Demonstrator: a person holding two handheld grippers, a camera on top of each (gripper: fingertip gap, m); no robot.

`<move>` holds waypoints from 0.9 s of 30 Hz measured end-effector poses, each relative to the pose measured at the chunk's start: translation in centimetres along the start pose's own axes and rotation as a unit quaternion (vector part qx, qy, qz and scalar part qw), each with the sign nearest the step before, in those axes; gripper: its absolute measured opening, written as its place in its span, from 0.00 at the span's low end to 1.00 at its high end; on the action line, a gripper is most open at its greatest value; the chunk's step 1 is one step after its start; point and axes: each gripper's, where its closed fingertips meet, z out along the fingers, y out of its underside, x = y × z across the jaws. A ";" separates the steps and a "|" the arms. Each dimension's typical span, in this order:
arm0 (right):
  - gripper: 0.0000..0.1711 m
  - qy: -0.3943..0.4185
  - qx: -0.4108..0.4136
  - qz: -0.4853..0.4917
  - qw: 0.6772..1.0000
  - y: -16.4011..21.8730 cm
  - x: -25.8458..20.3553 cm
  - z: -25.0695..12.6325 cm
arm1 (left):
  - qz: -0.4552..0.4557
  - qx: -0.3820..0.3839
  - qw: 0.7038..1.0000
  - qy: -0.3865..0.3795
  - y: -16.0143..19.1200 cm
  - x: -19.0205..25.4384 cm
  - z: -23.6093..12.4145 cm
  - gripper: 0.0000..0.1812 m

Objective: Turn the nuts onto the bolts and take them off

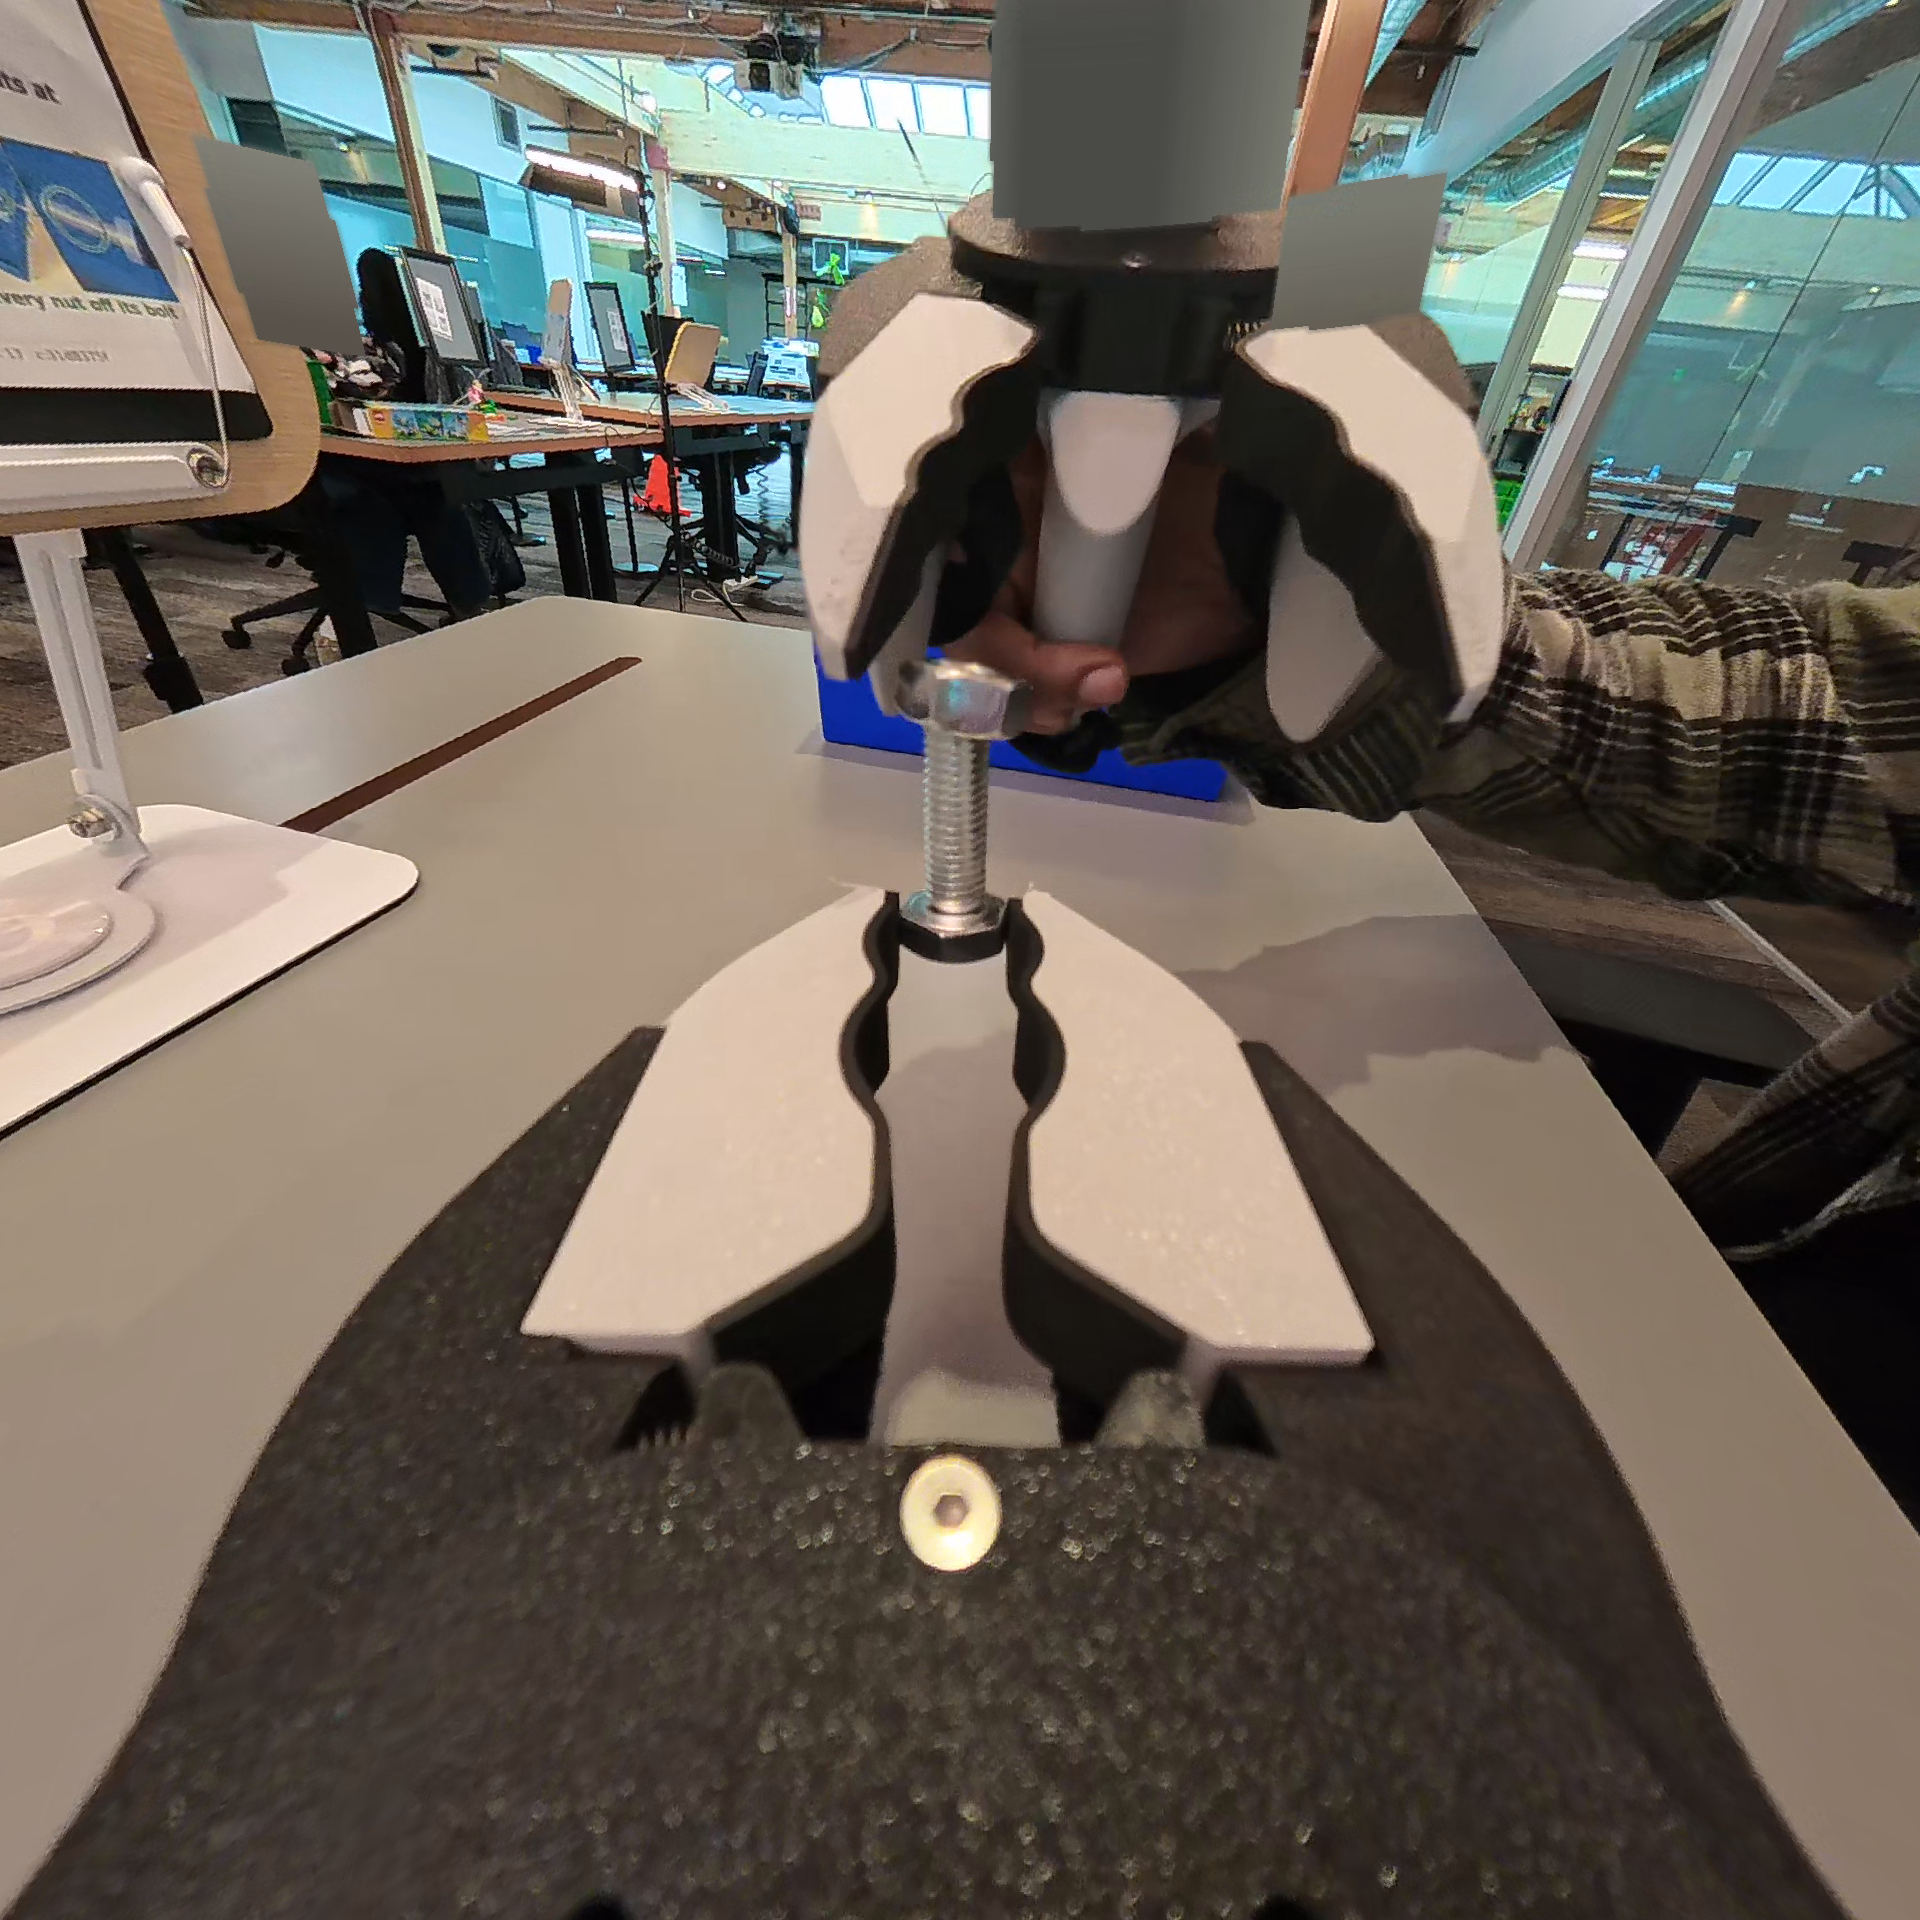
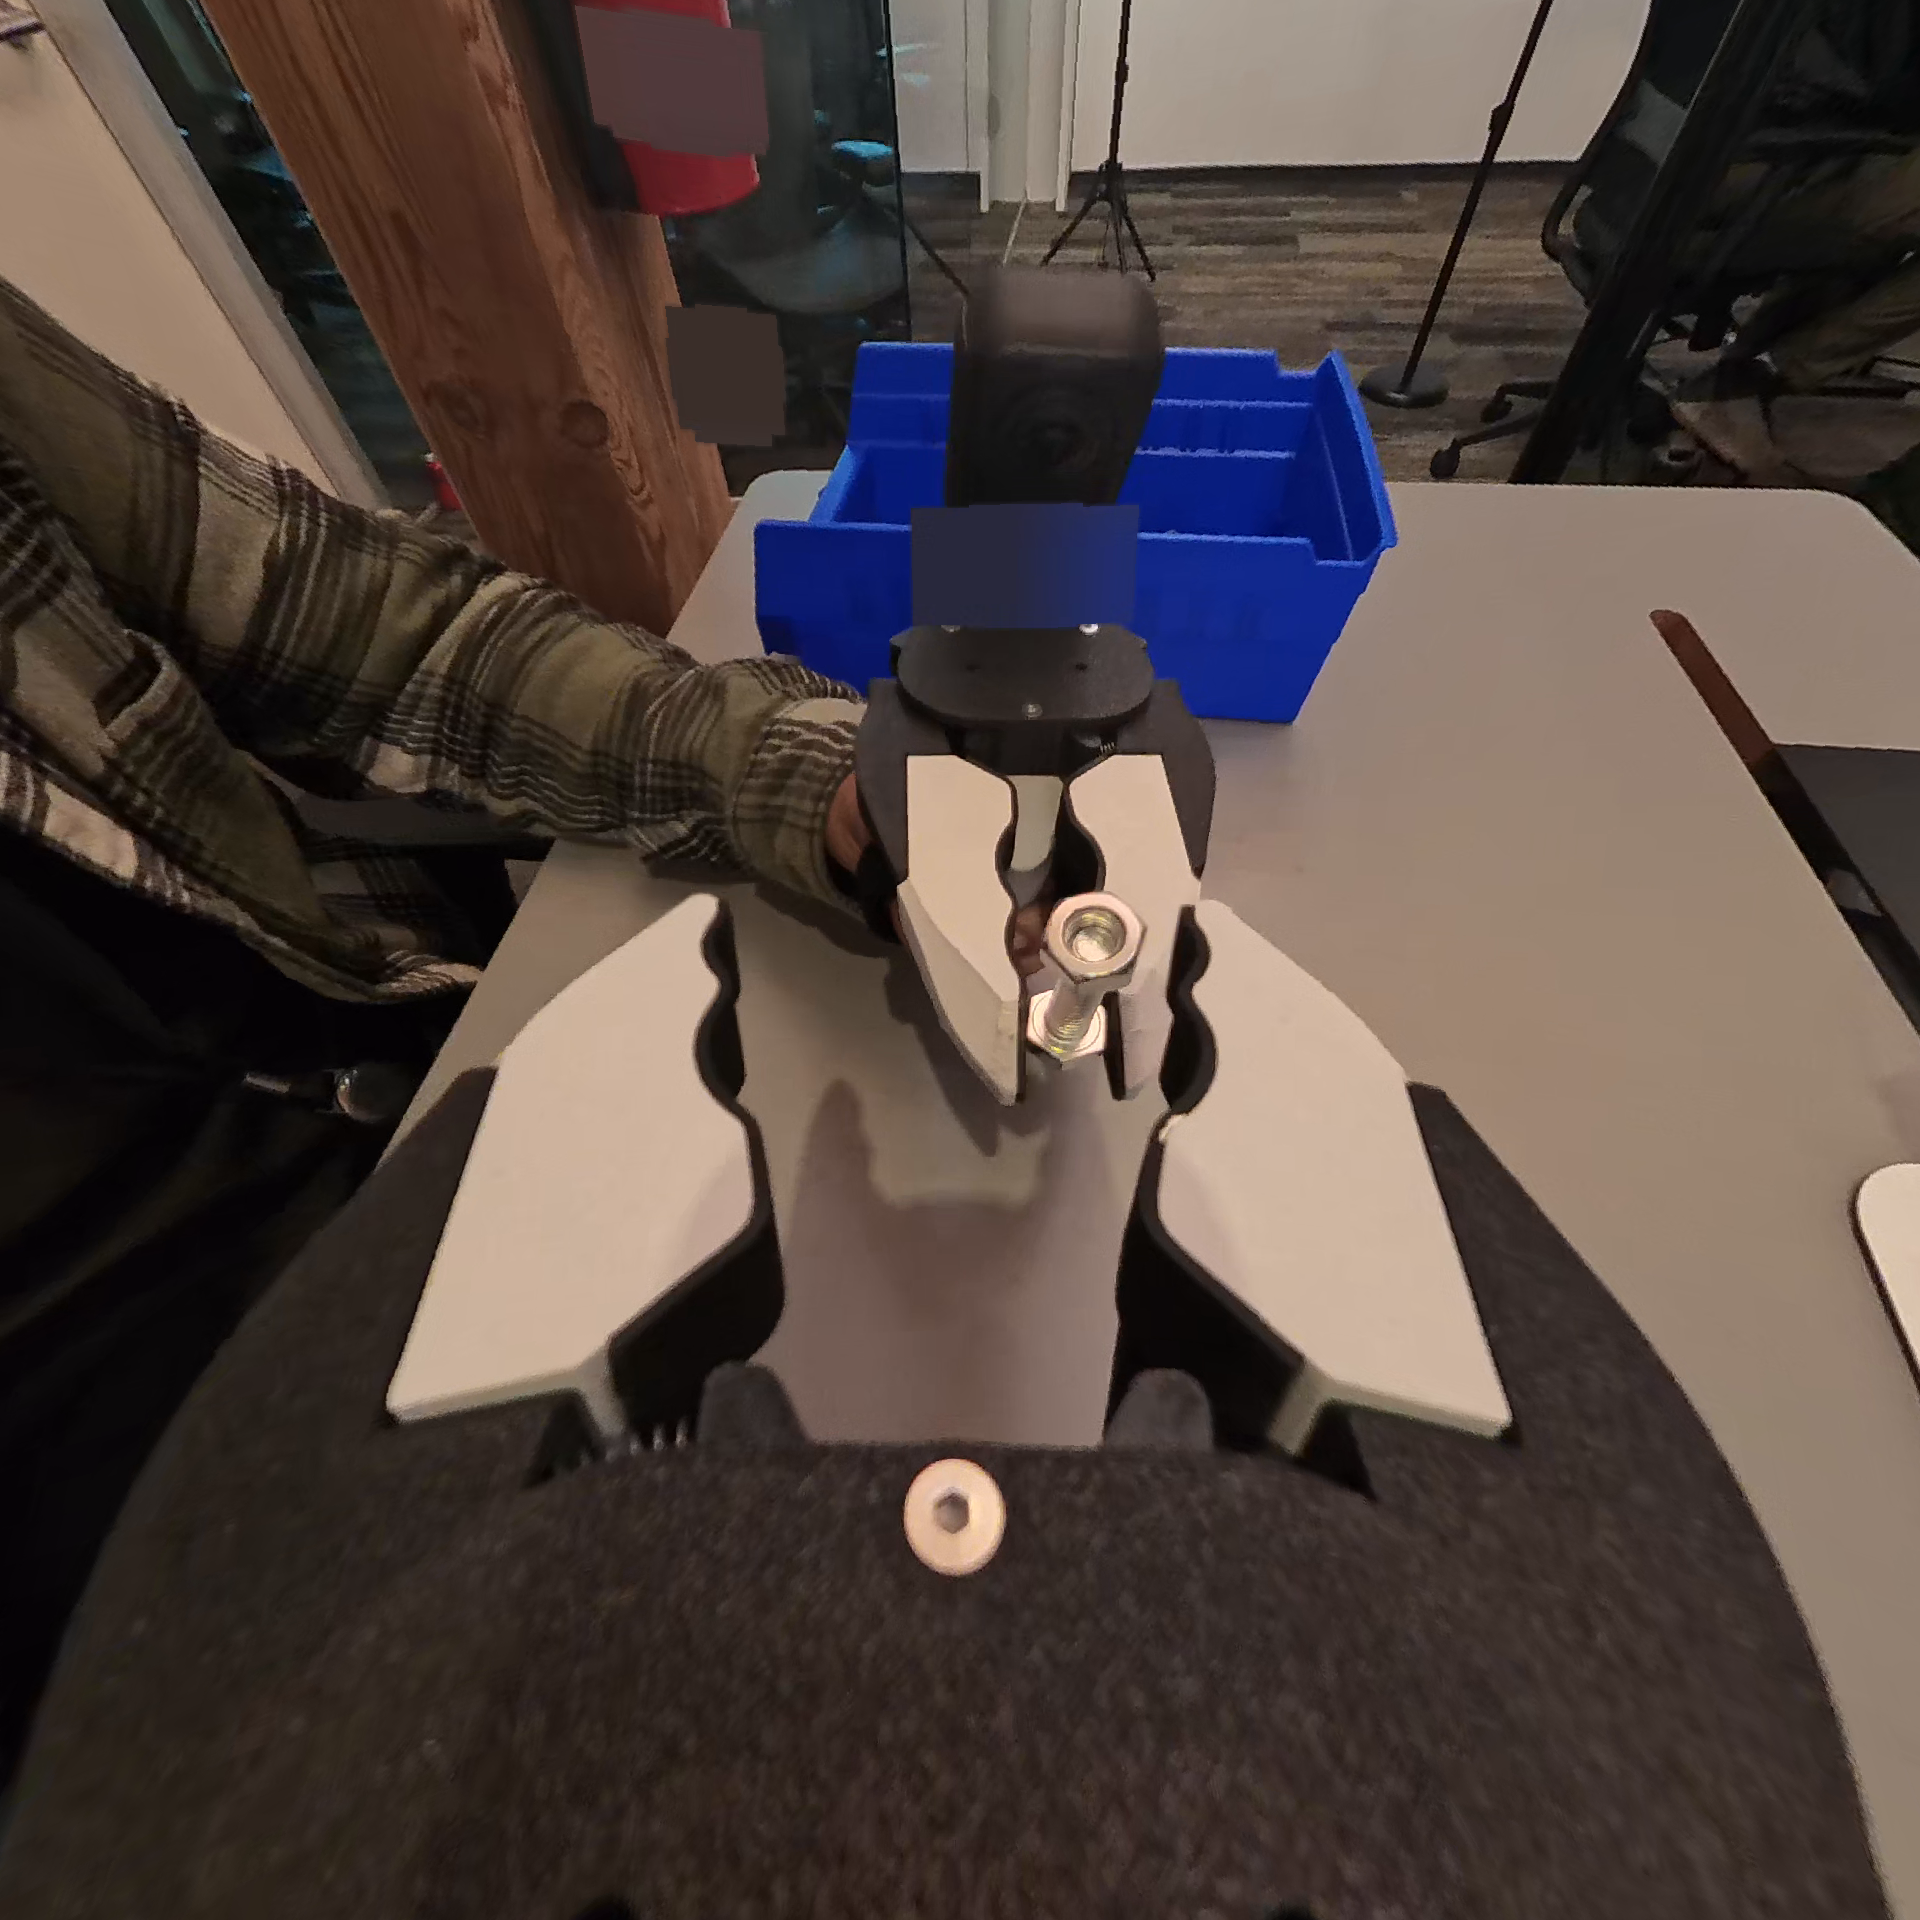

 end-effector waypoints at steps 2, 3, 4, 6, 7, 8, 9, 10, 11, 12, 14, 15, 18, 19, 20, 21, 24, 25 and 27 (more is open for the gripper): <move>0.46 0.009 0.002 -0.004 1.000 -0.2 0.2 0.0 | 0.001 -0.001 1.000 0.002 0.0 0.1 0.0 0.11; 0.46 0.019 0.003 -0.009 1.000 -0.4 0.5 -0.2 | 0.001 -0.001 1.000 0.003 0.0 0.1 0.1 0.11; 0.43 0.029 0.001 -0.016 0.999 -0.5 0.7 -0.4 | 0.001 0.000 1.000 0.005 0.0 0.2 0.1 0.11; 0.33 0.040 -0.007 -0.035 0.999 -0.9 1.0 -1.0 | 0.002 -0.001 1.000 0.007 0.0 0.3 0.1 0.11; 0.28 0.045 -0.018 -0.045 0.998 -0.9 1.1 -1.2 | 0.003 0.000 1.000 0.008 0.0 0.3 0.1 0.11; 0.26 0.052 -0.029 -0.059 0.996 -0.9 1.2 -1.4 | 0.003 0.001 1.000 0.010 -0.1 0.4 0.1 0.11; 0.25 0.057 -0.043 -0.072 0.995 -0.7 1.3 -1.5 | 0.003 0.002 1.000 0.011 -0.1 0.4 0.0 0.11; 0.25 0.061 -0.056 -0.082 0.993 -0.5 1.3 -1.5 | 0.002 0.002 1.000 0.013 -0.1 0.5 0.0 0.11; 0.26 0.061 -0.067 -0.090 0.992 -0.3 1.3 -1.4 | 0.002 0.002 1.000 0.015 -0.1 0.5 0.1 0.11; 0.26 0.061 -0.079 -0.096 0.990 -0.1 1.3 -1.2 | 0.003 0.002 1.000 0.016 -0.1 0.6 0.1 0.11; 0.26 0.060 -0.105 -0.105 0.987 0.7 1.5 -0.7 | 0.003 0.000 1.000 0.021 -0.1 0.8 0.2 0.11; 0.24 0.057 -0.116 -0.108 0.986 1.0 1.6 -0.5 | 0.005 -0.001 1.000 0.023 -0.1 0.9 0.2 0.11; 0.17 0.039 -0.122 -0.108 0.986 1.1 1.3 -0.2 | 0.007 -0.005 1.000 0.029 0.0 1.1 0.4 0.11; 0.16 0.038 -0.122 -0.106 0.986 1.0 1.4 -0.2 | 0.007 -0.007 0.999 0.030 0.1 1.2 0.4 0.11; 0.15 0.032 -0.125 -0.103 0.986 0.9 1.3 -0.2 | 0.008 -0.008 0.999 0.030 0.2 1.2 0.4 0.11; 0.13 0.027 -0.128 -0.099 0.986 0.9 1.2 -0.2 | 0.008 -0.008 0.999 0.031 0.2 1.2 0.4 0.11; 0.12 0.018 -0.140 -0.086 0.986 1.0 1.2 -0.3 | 0.010 -0.012 0.999 0.032 0.3 1.3 0.5 0.11; 0.12 0.013 -0.143 -0.078 0.986 1.1 1.2 -0.3 | 0.011 -0.013 0.999 0.033 0.3 1.3 0.5 0.11; 0.12 0.006 -0.154 -0.068 0.986 1.2 1.1 -0.3 | 0.014 -0.016 0.999 0.032 0.4 1.3 0.5 0.11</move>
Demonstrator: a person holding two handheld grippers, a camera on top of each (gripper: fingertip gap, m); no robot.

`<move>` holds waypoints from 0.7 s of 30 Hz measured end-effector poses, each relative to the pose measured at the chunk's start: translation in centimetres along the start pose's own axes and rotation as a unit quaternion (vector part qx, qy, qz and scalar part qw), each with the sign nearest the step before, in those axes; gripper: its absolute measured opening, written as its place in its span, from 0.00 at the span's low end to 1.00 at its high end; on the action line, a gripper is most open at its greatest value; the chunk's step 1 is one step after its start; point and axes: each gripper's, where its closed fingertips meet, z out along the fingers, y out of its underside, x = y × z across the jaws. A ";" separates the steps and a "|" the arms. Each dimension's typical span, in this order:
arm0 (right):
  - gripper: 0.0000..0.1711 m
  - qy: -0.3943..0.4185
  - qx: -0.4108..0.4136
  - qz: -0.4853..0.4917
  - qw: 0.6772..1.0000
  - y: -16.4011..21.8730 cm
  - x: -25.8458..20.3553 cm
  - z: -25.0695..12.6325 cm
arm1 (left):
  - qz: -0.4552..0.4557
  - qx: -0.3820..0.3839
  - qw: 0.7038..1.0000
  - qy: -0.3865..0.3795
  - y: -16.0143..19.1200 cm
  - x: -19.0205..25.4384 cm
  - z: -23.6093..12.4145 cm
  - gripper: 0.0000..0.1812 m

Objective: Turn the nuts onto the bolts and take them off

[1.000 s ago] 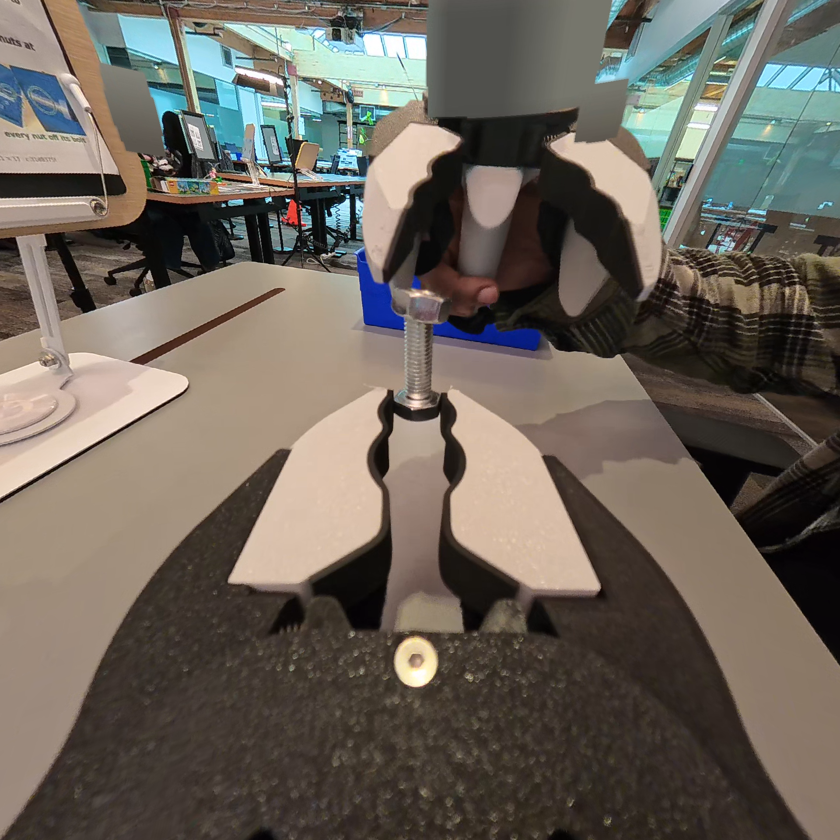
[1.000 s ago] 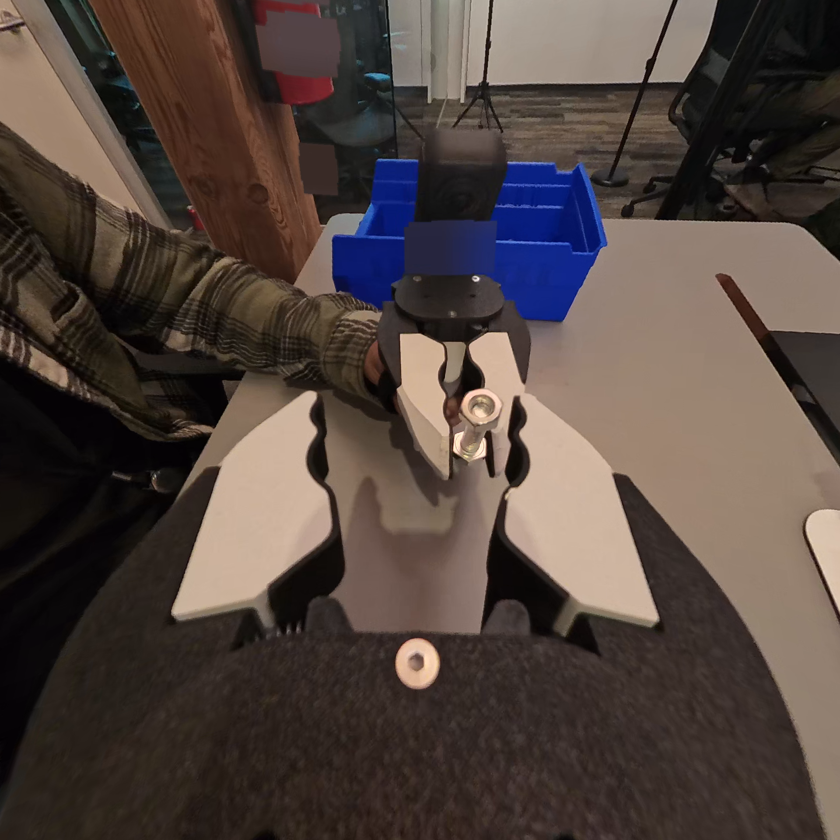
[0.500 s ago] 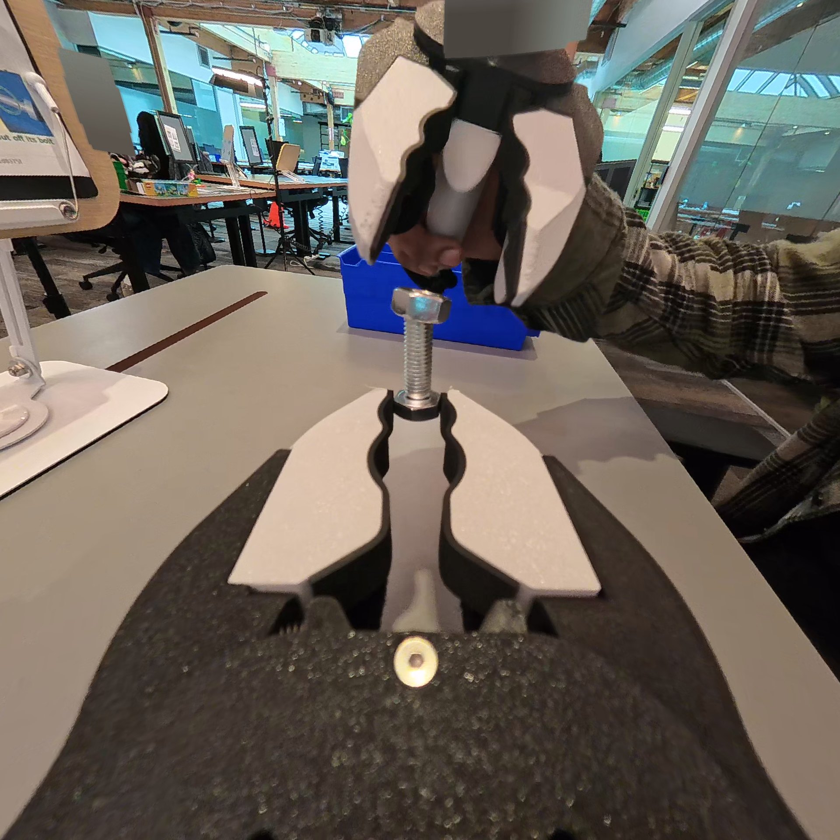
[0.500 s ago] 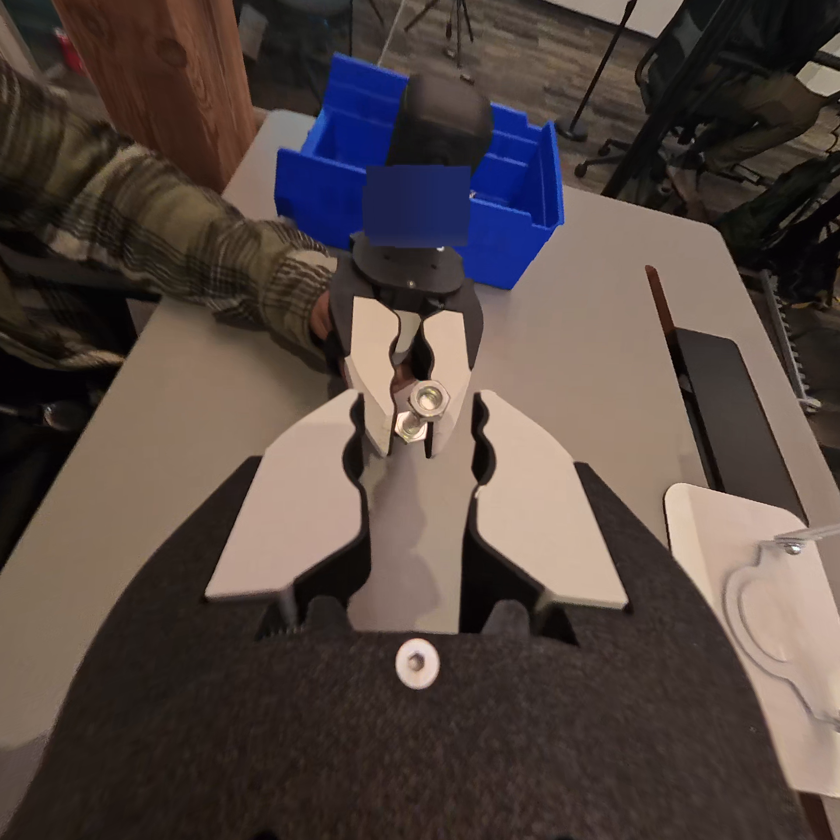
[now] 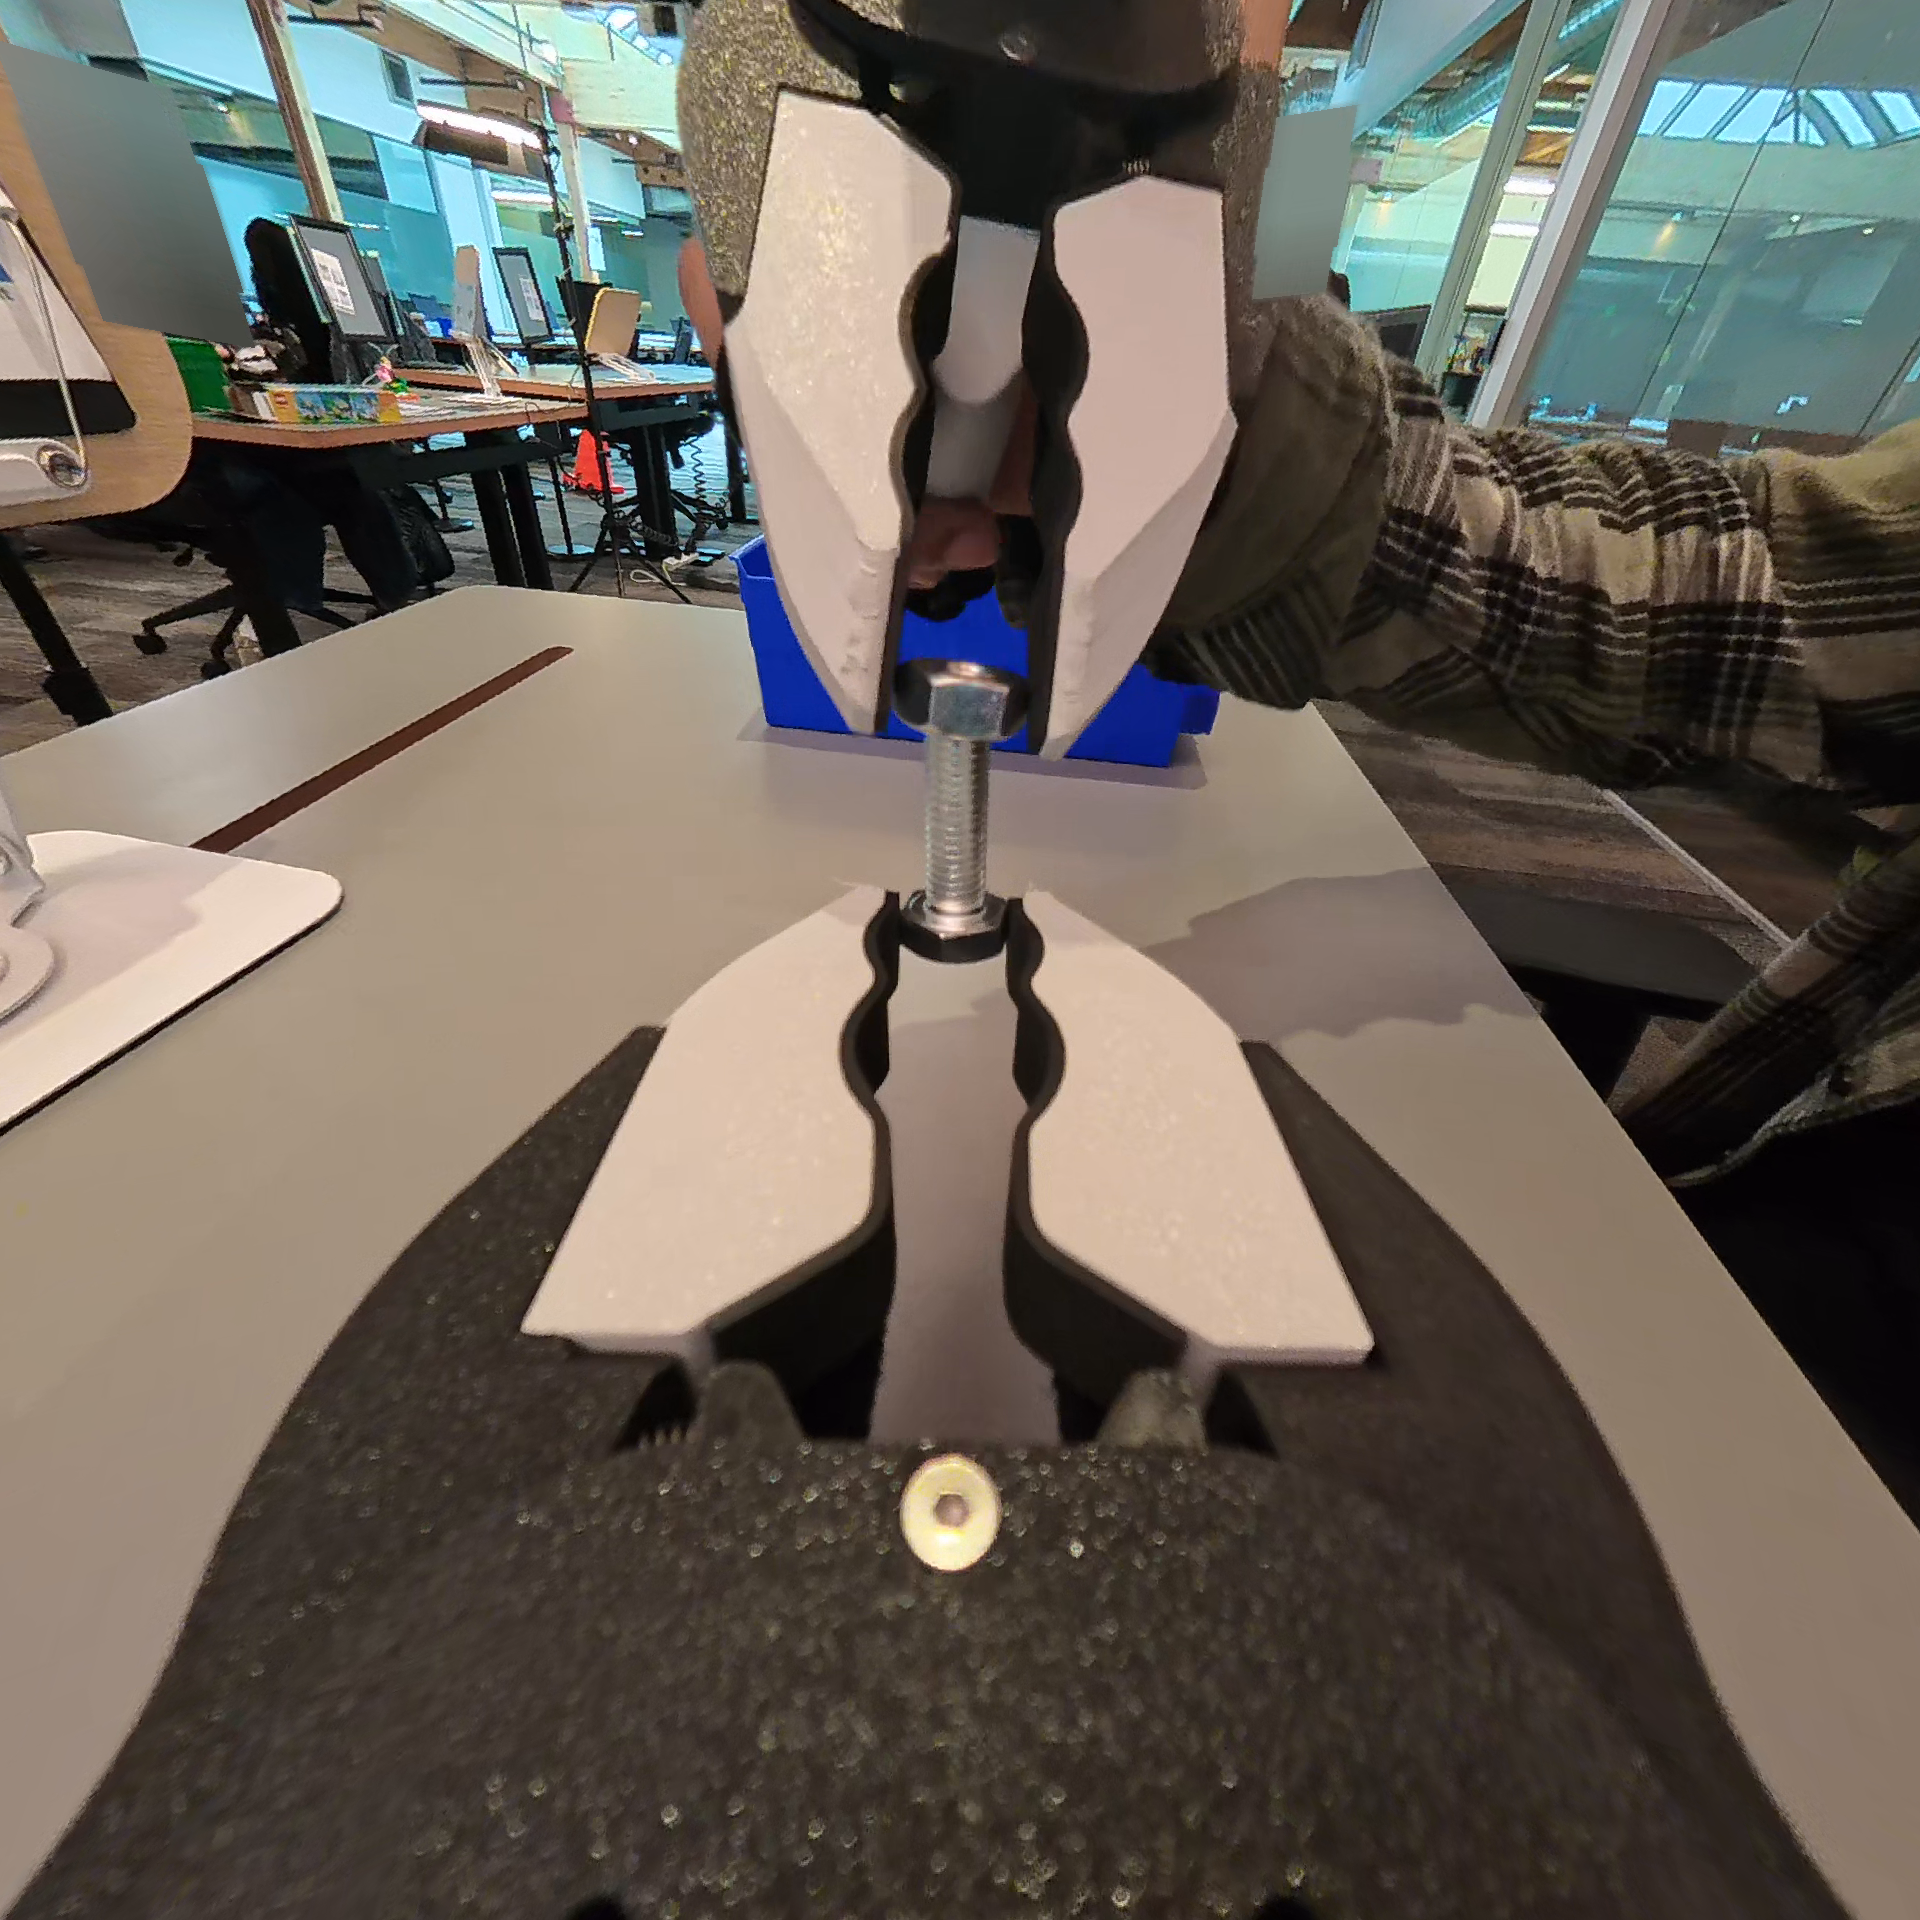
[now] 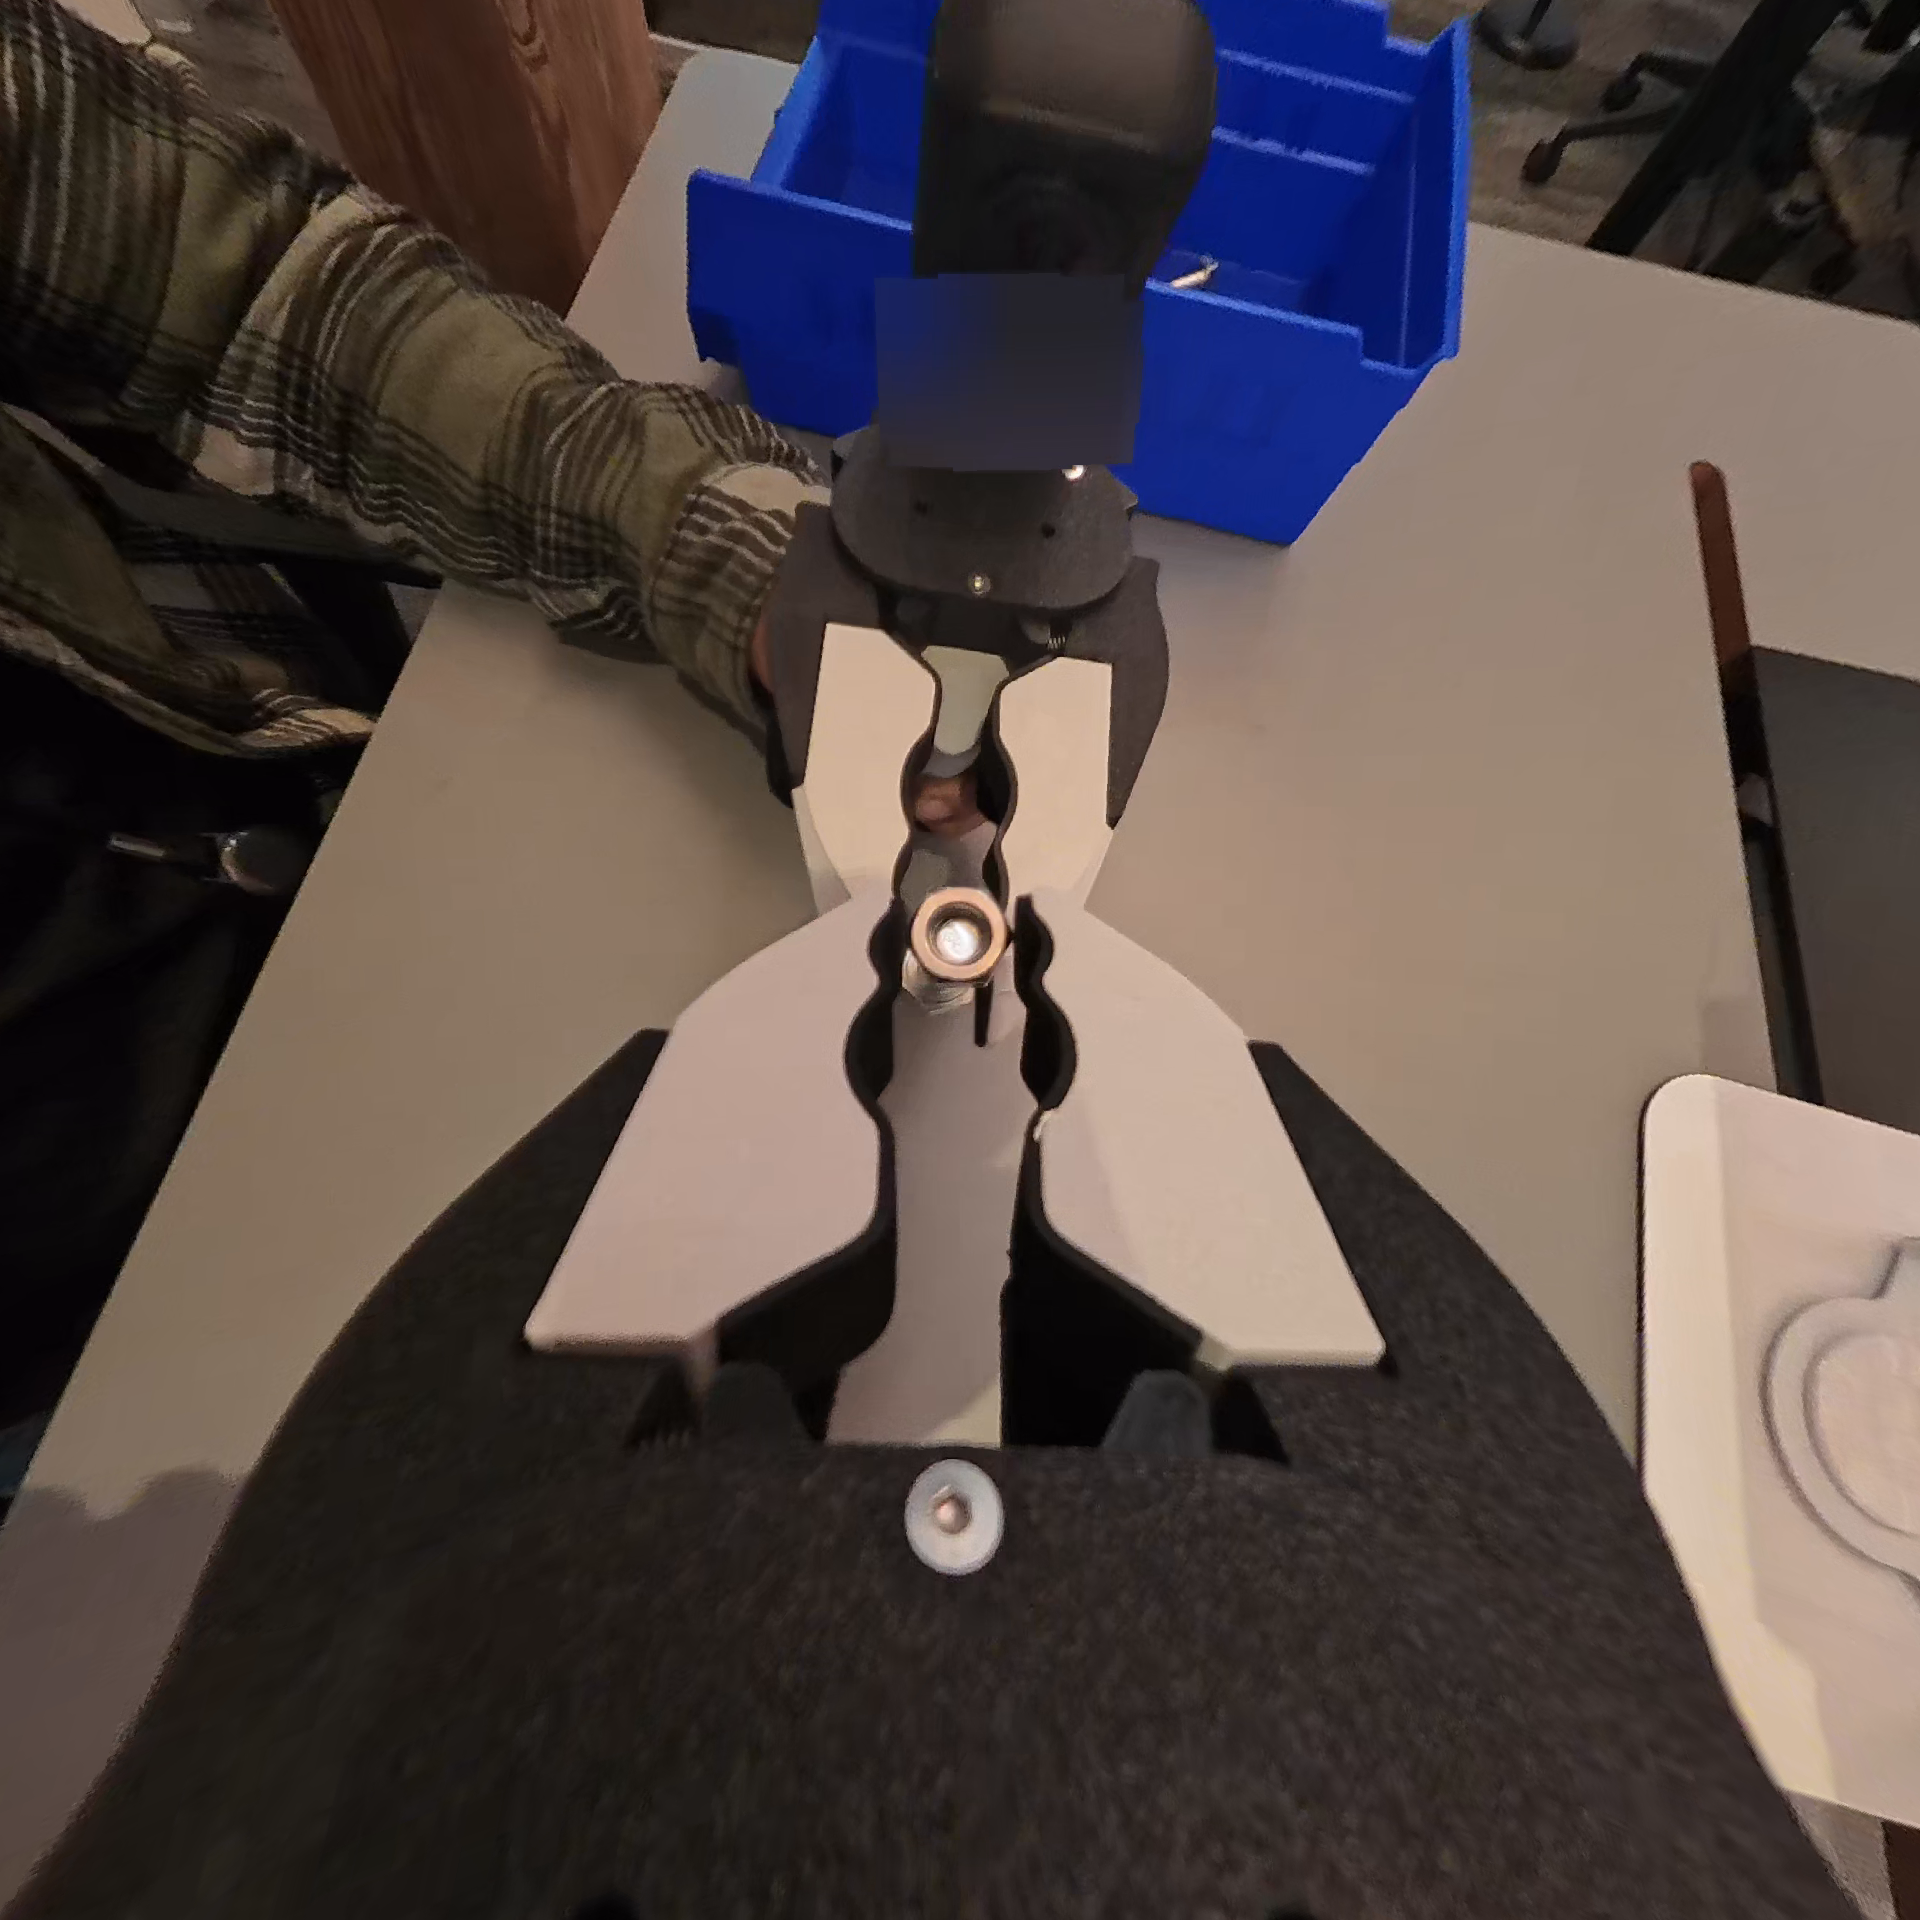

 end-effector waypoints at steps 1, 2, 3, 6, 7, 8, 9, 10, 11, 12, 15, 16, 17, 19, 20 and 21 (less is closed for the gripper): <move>0.12 -0.006 -0.008 0.006 1.000 0.1 -0.1 0.0 | 0.003 -0.003 1.000 -0.001 0.1 0.0 0.0 0.11; 0.11 -0.012 -0.016 0.015 1.000 0.2 -0.1 0.0 | 0.006 -0.007 1.000 -0.002 0.2 0.0 0.1 0.11; 0.11 -0.019 -0.024 0.025 0.999 0.3 -0.2 0.0 | 0.007 -0.010 1.000 -0.003 0.3 0.0 0.1 0.11; 0.11 -0.029 -0.051 0.042 0.997 0.7 -0.2 0.0 | 0.015 -0.019 1.000 -0.009 0.5 0.0 0.2 0.11; 0.11 -0.029 -0.055 0.046 0.997 0.7 -0.2 0.0 | 0.017 -0.020 1.000 -0.012 0.5 -0.1 0.2 0.11; 0.11 -0.027 -0.058 0.051 0.997 0.7 -0.1 0.0 | 0.018 -0.020 1.000 -0.015 0.5 -0.1 0.2 0.11; 0.11 -0.023 -0.062 0.059 0.996 0.7 -0.1 0.0 | 0.020 -0.021 0.999 -0.020 0.5 -0.2 0.2 0.11; 0.11 -0.020 -0.064 0.068 0.995 0.7 0.0 0.1 | 0.023 -0.023 0.999 -0.027 0.5 -0.3 0.2 0.11; 0.11 -0.014 -0.068 0.083 0.994 0.7 0.1 0.2 | 0.026 -0.026 0.999 -0.034 0.5 -0.5 0.2 0.11; 0.11 -0.008 -0.073 0.100 0.992 0.8 0.2 0.2 | 0.030 -0.030 0.998 -0.044 0.6 -0.7 0.2 0.11; 0.11 0.014 -0.082 0.166 0.983 1.0 0.5 0.5 | 0.039 -0.040 0.996 -0.073 0.8 -1.3 0.2 0.10; 0.11 0.021 -0.084 0.182 0.979 1.0 0.6 0.6 | 0.040 -0.043 0.995 -0.080 0.8 -1.5 0.1 0.10; 0.11 0.027 -0.084 0.196 0.977 1.0 0.7 0.6 | 0.039 -0.045 0.995 -0.084 0.9 -1.6 0.1 0.10; 0.11 0.034 -0.080 0.213 0.973 1.1 0.8 0.6 | 0.034 -0.045 0.995 -0.087 0.9 -1.7 0.1 0.10; 0.11 0.034 -0.077 0.217 0.973 1.1 0.9 0.6 | 0.030 -0.045 0.995 -0.085 0.9 -1.7 0.1 0.10; 0.11 0.034 -0.073 0.216 0.973 1.1 0.9 0.6 | 0.026 -0.045 0.995 -0.083 0.9 -1.7 0.1 0.10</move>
